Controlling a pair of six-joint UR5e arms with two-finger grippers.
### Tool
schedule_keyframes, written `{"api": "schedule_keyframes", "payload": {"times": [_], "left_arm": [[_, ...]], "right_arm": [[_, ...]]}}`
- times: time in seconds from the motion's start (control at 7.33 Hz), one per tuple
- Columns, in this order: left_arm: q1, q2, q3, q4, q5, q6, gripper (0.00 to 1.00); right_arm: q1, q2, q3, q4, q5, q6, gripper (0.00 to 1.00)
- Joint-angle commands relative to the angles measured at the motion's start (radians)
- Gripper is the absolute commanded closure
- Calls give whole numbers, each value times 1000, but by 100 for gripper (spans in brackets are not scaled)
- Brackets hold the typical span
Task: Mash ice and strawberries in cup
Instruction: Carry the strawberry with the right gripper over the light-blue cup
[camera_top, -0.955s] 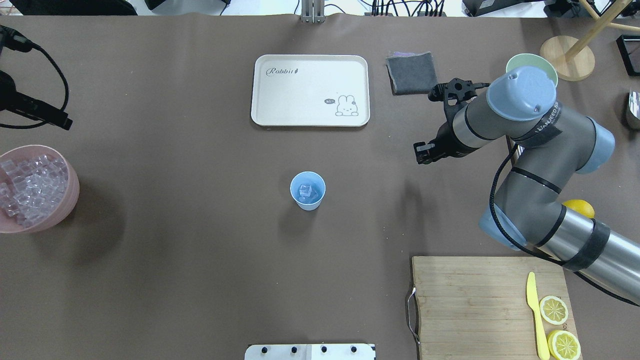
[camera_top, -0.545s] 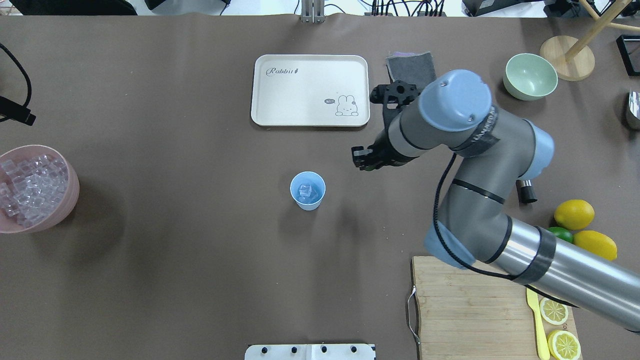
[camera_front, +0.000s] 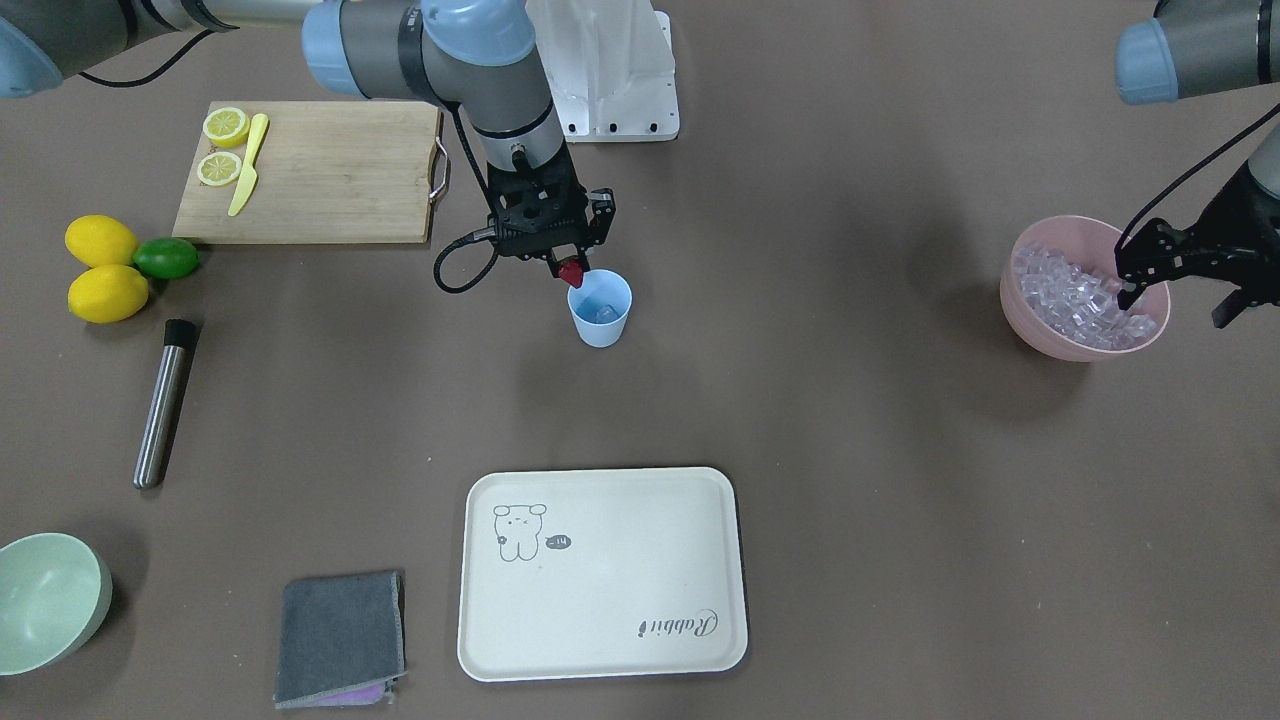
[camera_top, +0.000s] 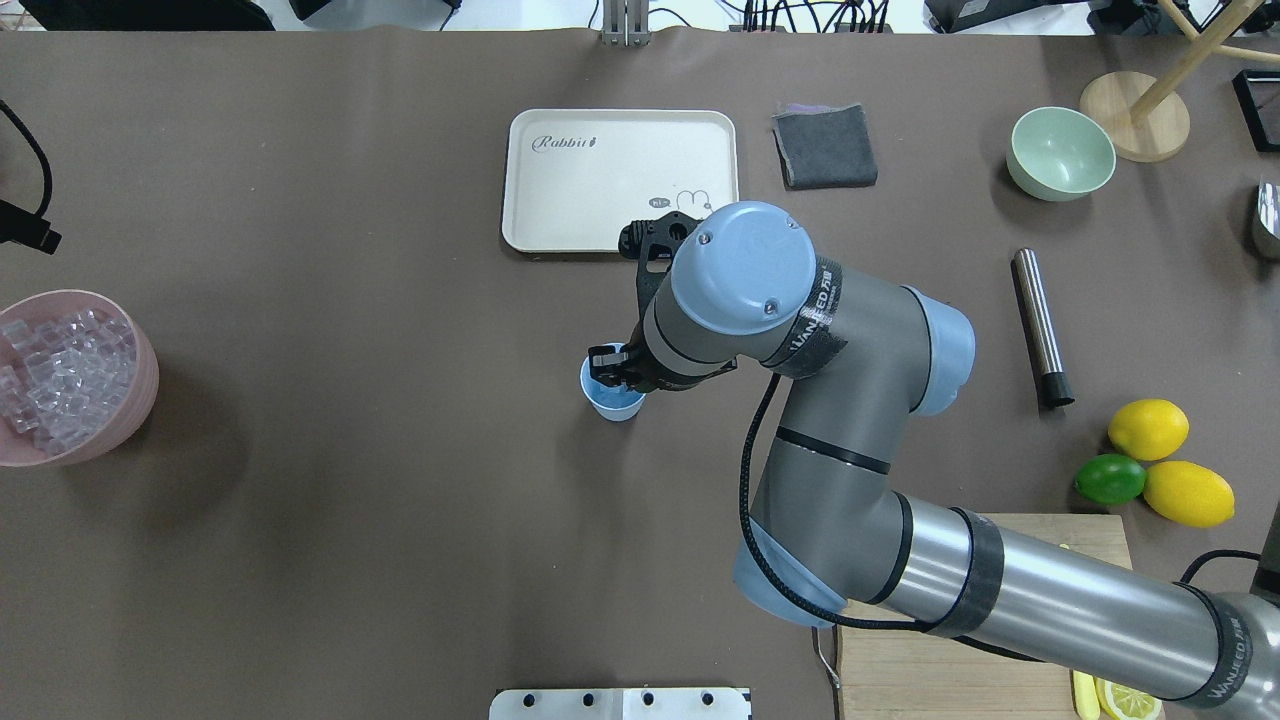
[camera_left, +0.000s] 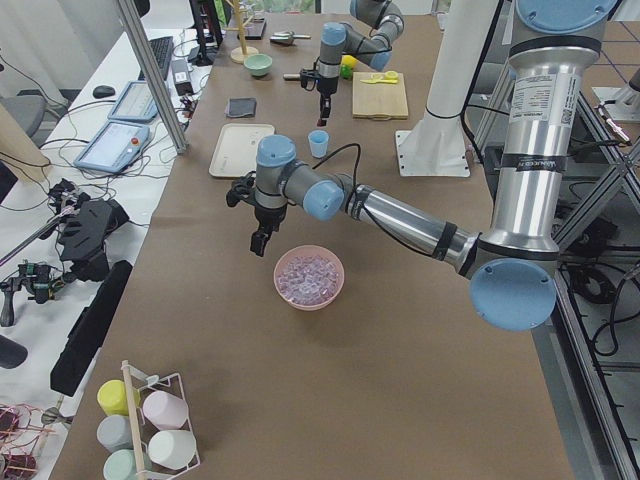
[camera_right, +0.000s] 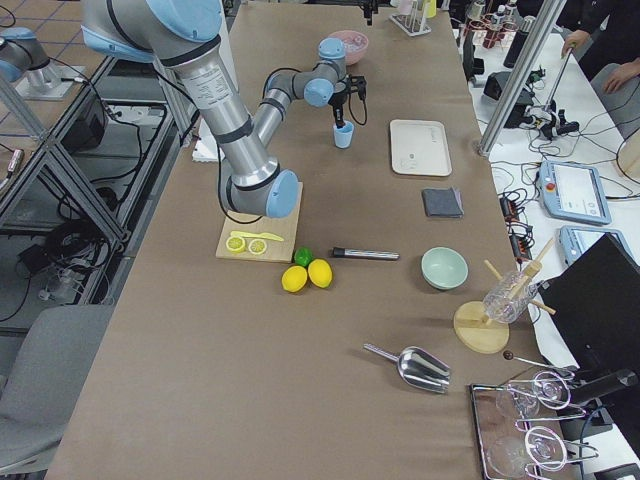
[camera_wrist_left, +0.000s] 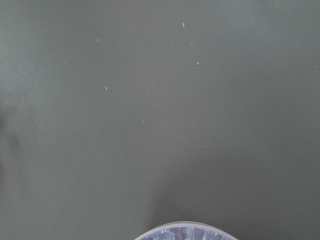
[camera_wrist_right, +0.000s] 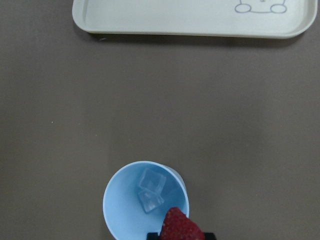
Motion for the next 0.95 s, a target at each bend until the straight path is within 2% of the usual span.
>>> {"api": "schedule_keyframes", "payload": {"times": [0.0,0.27,0.68,0.82], "left_arm": [[1,2,-6,-3,0,0,3],[1,0,-5,-3,0,0,3],[3,-6,0,-3,0,-1,3],[3,-6,-2,-3,0,-5,3]], "right_arm": [[-16,1,-7,2,-11,5,100],[-28,14,-19,5,-37,18,100],[-28,64,-86,6,-54,27,100],[-26,63,-86,8,-57,27,79]]}}
